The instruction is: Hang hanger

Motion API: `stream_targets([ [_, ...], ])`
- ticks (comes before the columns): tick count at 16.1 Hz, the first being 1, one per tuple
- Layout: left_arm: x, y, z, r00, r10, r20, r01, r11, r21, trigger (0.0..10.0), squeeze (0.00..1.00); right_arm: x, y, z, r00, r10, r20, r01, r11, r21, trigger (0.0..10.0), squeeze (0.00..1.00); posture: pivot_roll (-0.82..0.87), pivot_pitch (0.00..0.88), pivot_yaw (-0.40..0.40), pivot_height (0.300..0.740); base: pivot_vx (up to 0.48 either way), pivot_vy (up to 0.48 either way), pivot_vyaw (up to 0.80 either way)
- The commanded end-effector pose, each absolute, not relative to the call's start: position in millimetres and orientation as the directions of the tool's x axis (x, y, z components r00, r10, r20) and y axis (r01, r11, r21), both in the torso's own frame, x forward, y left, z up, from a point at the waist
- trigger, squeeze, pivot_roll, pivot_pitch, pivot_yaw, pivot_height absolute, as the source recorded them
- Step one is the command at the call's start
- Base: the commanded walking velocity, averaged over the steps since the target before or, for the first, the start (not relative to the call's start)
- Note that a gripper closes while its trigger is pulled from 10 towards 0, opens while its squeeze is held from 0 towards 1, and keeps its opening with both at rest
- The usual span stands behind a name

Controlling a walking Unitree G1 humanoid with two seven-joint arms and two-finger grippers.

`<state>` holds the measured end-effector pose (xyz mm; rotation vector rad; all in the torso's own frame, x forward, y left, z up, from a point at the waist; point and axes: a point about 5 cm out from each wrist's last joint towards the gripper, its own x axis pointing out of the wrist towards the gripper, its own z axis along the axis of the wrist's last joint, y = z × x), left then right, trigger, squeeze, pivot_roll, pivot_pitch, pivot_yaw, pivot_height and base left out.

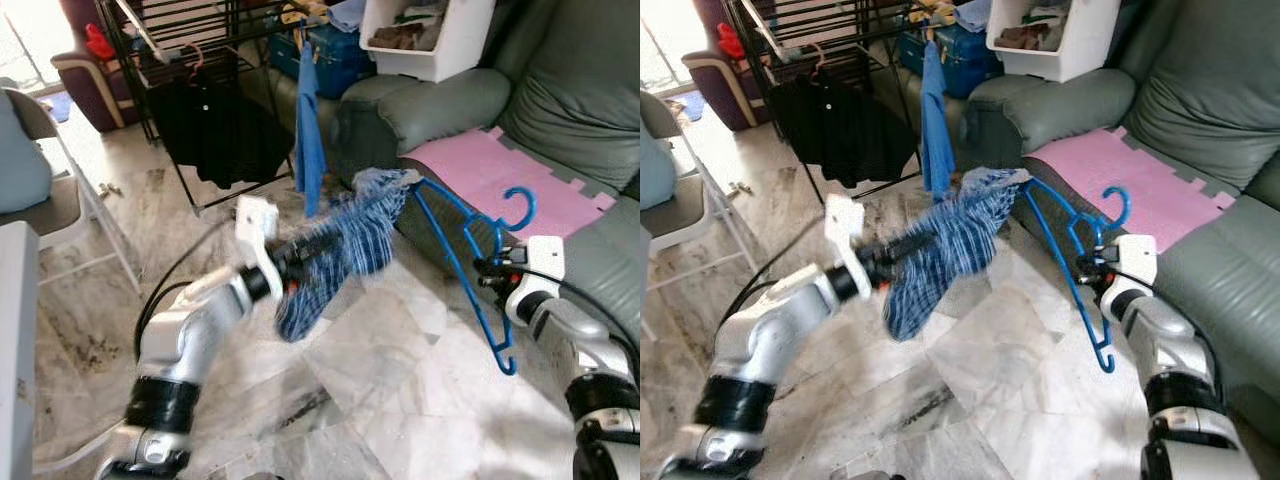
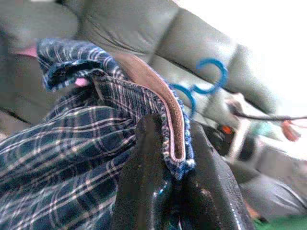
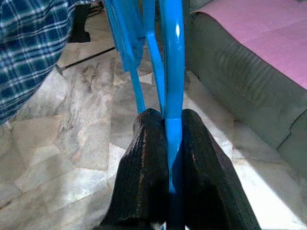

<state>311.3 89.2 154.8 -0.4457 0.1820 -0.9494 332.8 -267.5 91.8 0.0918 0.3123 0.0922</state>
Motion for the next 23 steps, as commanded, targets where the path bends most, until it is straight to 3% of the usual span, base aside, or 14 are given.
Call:
stream_targets([
  [1, 302.4, 89.1, 163.3, 0.491, -0.868, 0.077, 0.805, 0.418, -0.421, 10.0, 0.00, 334.7, -286.7, 102.6, 0.962, -0.012, -0.274, 0.045, 0.992, 0.115, 10.0, 0.00, -0.14, 0.000, 0.032, 0.740, 0.000, 0.000, 0.00],
  [2, 277.0, 89.5, 145.7, 0.246, -0.969, -0.030, 0.883, 0.237, -0.406, 10.0, 0.00, 346.0, -288.9, 124.9, 0.982, 0.001, -0.191, 0.023, 0.992, 0.122, 10.0, 0.00, -0.14, 0.000, 0.032, 0.740, 0.000, 0.000, 0.00],
  [4, 263.5, 98.1, 123.1, 0.064, -0.979, -0.192, 0.916, 0.134, -0.379, 10.0, 0.00, 355.5, -288.9, 147.5, 0.994, 0.034, -0.107, -0.021, 0.993, 0.120, 10.0, 0.00, -0.14, 0.000, 0.031, 0.740, 0.000, 0.000, 0.00],
  [5, 263.2, 100.2, 119.1, 0.045, -0.973, -0.227, 0.923, 0.127, -0.363, 10.0, 0.00, 356.6, -288.8, 151.1, 0.995, 0.040, -0.094, -0.028, 0.992, 0.119, 10.0, 0.00, -0.14, 0.000, 0.031, 0.740, 0.000, 0.000, 0.00],
  [7, 271.9, 119.8, 99.4, -0.001, -0.900, -0.437, 0.951, 0.135, -0.280, 10.0, 0.00, 365.2, -281.0, 175.8, 0.987, 0.159, -0.005, -0.158, 0.982, 0.106, 10.0, 0.00, -0.15, 0.000, 0.033, 0.740, 0.000, 0.000, 0.00],
  [10, 285.7, 135.9, 90.7, 0.012, -0.788, -0.615, 0.983, 0.122, -0.137, 10.0, 0.00, 368.7, -270.5, 194.8, 0.956, 0.290, 0.048, -0.292, 0.955, 0.054, 10.0, 0.00, -0.16, 0.000, 0.033, 0.740, 0.000, 0.000, 0.00],
  [13, 311.0, 146.4, 89.7, 0.134, -0.637, -0.759, 0.991, 0.086, 0.103, 10.0, 0.00, 365.5, -251.6, 205.2, 0.870, 0.491, 0.042, -0.490, 0.871, -0.024, 10.0, 0.00, -0.16, 0.000, 0.035, 0.740, 0.000, 0.000, 0.00],
  [15, 329.2, 149.4, 90.6, 0.273, -0.568, -0.776, 0.959, 0.101, 0.263, 10.0, 0.00, 354.1, -238.8, 206.2, 0.747, 0.665, -0.020, -0.664, 0.744, -0.072, 10.0, 0.00, -0.17, 0.000, 0.038, 0.740, 0.000, 0.000, 0.00],
  [16, 339.8, 153.3, 92.3, 0.384, -0.500, -0.776, 0.917, 0.112, 0.382, 10.0, 0.00, 346.9, -236.7, 206.7, 0.691, 0.720, -0.064, -0.722, 0.684, -0.103, 10.0, 0.00, -0.17, 0.000, 0.039, 0.740, 0.000, 0.000, 0.00],
  [18, 351.7, 165.6, 93.9, 0.522, -0.359, -0.774, 0.839, 0.054, 0.542, 10.0, 0.00, 343.5, -240.5, 209.7, 0.681, 0.728, -0.072, -0.731, 0.673, -0.109, 10.0, 0.00, -0.17, 0.000, 0.040, 0.740, 0.000, 0.000, 0.00],
  [20, 357.9, 177.1, 95.8, 0.593, -0.255, -0.764, 0.787, -0.019, 0.617, 10.0, 0.00, 338.0, -243.0, 205.9, 0.661, 0.743, -0.109, -0.751, 0.653, -0.099, 10.0, 0.00, -0.17, 0.000, 0.043, 0.740, 0.000, 0.000, 0.00],
  [23, 364.2, 193.4, 99.0, 0.667, -0.172, -0.725, 0.734, -0.019, 0.679, 10.0, 0.00, 312.6, -253.3, 181.7, 0.527, 0.771, -0.356, -0.842, 0.531, -0.095, 10.0, 0.00, -0.17, 0.000, 0.043, 0.740, 0.000, 0.000, 0.00],
])
